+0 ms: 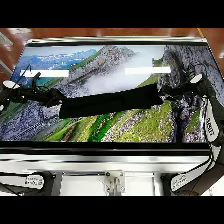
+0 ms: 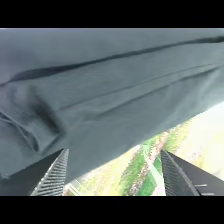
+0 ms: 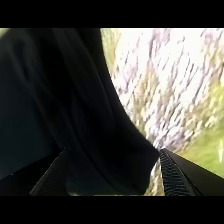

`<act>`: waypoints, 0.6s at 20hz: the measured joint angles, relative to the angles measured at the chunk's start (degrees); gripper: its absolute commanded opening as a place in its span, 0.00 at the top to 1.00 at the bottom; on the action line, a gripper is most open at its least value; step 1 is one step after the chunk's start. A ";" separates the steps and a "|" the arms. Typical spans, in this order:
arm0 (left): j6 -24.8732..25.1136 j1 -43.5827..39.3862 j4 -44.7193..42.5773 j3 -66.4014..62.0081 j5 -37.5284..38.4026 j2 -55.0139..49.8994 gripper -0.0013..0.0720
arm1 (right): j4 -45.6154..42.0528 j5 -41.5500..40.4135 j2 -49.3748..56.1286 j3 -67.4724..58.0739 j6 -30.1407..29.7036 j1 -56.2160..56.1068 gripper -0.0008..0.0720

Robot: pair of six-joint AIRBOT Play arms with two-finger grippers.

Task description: Fold the shirts.

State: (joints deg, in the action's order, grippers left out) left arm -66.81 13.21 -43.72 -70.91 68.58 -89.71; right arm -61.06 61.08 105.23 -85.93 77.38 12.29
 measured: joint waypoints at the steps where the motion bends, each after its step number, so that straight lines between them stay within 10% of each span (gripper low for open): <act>1: 0.04 -0.33 0.02 -0.22 0.48 0.50 0.09 | 0.00 0.50 0.61 0.00 0.26 -0.24 0.02; 7: 0.35 -4.04 0.26 -0.70 2.62 2.36 0.09 | 4.57 1.75 4.11 -0.20 0.85 -4.70 0.11; 9: 0.87 -5.79 0.37 -0.74 3.02 2.56 0.10 | 5.29 1.81 4.83 -0.09 0.90 -5.84 0.80; 12: 1.44 -8.81 1.40 -0.74 2.71 2.67 0.15 | 6.21 1.92 4.48 0.07 1.29 -6.67 0.89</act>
State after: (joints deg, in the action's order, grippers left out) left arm -65.36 4.40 -42.33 -71.66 71.29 -87.05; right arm -54.85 63.00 109.71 -85.86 78.67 5.63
